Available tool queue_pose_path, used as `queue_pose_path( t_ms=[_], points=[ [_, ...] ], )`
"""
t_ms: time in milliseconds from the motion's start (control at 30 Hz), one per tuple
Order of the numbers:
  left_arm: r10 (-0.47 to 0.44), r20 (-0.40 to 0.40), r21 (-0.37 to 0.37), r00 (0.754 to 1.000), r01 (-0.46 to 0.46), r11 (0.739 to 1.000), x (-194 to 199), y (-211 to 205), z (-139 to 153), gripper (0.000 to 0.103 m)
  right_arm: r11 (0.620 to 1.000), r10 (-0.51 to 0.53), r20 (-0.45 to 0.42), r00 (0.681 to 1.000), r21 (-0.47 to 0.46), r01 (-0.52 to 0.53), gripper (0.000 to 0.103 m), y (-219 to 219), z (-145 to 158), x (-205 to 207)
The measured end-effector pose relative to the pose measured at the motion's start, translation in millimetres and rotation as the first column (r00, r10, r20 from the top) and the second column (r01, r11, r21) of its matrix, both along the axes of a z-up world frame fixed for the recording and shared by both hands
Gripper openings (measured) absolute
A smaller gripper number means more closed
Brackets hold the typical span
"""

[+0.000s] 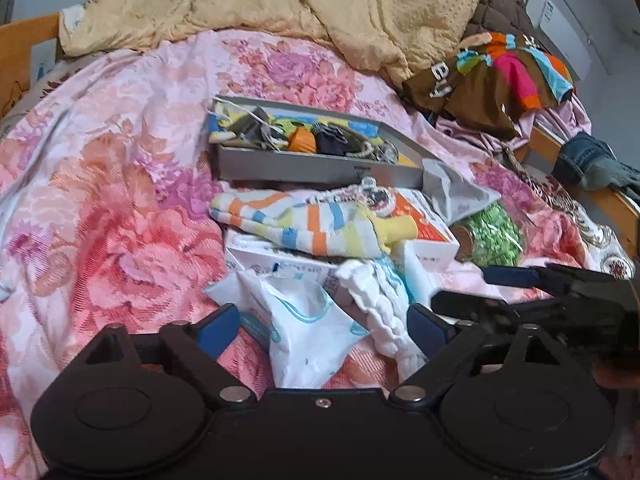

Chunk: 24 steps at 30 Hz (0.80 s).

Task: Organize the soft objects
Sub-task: 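Reach the right tool toward the white cloth while the left tool reaches toward the white printed bag, then close the right tool on the white cloth while the left tool closes on the white printed bag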

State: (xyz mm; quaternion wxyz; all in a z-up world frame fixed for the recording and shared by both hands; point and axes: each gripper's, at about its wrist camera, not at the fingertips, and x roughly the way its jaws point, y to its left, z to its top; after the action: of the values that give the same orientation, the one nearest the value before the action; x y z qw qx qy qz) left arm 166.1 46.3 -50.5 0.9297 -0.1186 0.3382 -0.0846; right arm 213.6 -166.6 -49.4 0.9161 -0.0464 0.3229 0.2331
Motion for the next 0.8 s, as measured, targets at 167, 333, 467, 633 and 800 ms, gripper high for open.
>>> queue_pose_path(
  t_ms=[167, 333, 467, 633, 800],
  points=[
    [-0.042, 0.003, 0.041, 0.999, 0.042, 0.998, 2, -9, -3, 0.079, 0.999, -0.031, -0.058, 0.998, 0.022, 0.033, 0.082, 1, -13, 16],
    [0.007, -0.027, 0.014, 1.0, -0.007, 1.0, 3, -6, -8, 0.072, 0.998, -0.041, -0.109, 0.993, 0.053, 0.047, 0.071, 1, -22, 24],
    [0.043, -0.065, -0.019, 0.997, -0.044, 0.999, 4, -1, -15, 0.064, 0.997, -0.046, -0.119, 0.992, 0.051, 0.053, 0.061, 0, -23, 25],
    [0.046, -0.048, -0.023, 0.998, -0.047, 0.999, 1, -3, -14, 0.059, 0.993, -0.05, -0.163, 0.985, 0.094, 0.066, 0.045, -4, -25, 28],
    [0.041, -0.036, -0.013, 0.999, -0.042, 0.999, 0, -5, -13, 0.056, 0.991, -0.053, -0.183, 0.982, 0.114, 0.074, 0.035, -6, -26, 29]
  ],
)
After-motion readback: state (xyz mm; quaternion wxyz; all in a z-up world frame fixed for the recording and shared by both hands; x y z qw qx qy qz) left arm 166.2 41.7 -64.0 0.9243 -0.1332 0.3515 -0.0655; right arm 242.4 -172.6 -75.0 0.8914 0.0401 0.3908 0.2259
